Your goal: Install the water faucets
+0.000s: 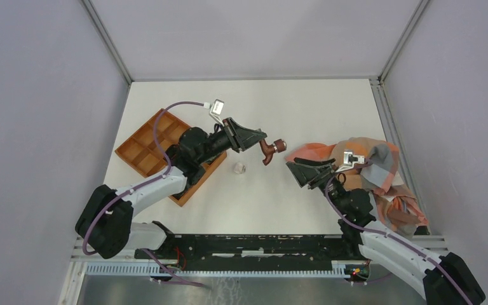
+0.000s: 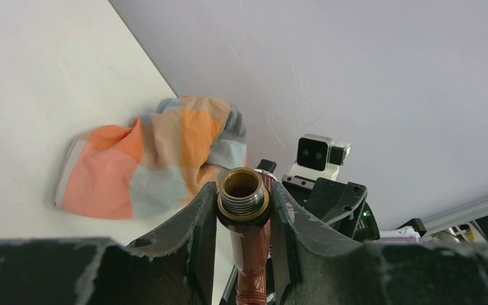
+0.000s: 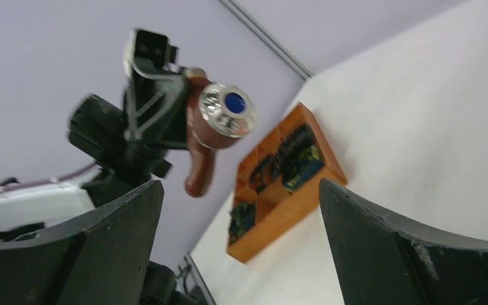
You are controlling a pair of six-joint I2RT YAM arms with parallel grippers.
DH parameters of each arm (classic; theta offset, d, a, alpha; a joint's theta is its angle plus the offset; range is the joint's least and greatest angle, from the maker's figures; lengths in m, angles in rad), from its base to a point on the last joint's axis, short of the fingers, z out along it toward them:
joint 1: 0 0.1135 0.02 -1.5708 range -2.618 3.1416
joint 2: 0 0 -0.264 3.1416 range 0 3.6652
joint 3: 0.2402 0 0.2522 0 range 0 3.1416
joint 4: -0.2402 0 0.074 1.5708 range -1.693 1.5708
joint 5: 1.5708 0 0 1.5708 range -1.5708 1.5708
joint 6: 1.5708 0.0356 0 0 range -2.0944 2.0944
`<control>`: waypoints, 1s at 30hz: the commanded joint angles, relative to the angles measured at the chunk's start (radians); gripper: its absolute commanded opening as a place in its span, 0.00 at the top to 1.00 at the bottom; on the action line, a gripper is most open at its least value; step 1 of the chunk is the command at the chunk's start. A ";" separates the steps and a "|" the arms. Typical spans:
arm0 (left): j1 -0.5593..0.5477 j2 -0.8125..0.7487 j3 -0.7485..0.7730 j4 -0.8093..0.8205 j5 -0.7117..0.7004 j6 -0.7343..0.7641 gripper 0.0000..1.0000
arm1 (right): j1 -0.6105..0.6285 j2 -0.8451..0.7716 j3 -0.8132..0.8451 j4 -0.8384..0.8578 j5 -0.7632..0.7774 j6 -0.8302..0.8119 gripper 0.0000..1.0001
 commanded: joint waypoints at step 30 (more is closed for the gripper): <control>-0.064 -0.063 -0.005 0.174 -0.059 -0.051 0.98 | 0.146 0.542 0.229 0.645 0.012 0.274 0.28</control>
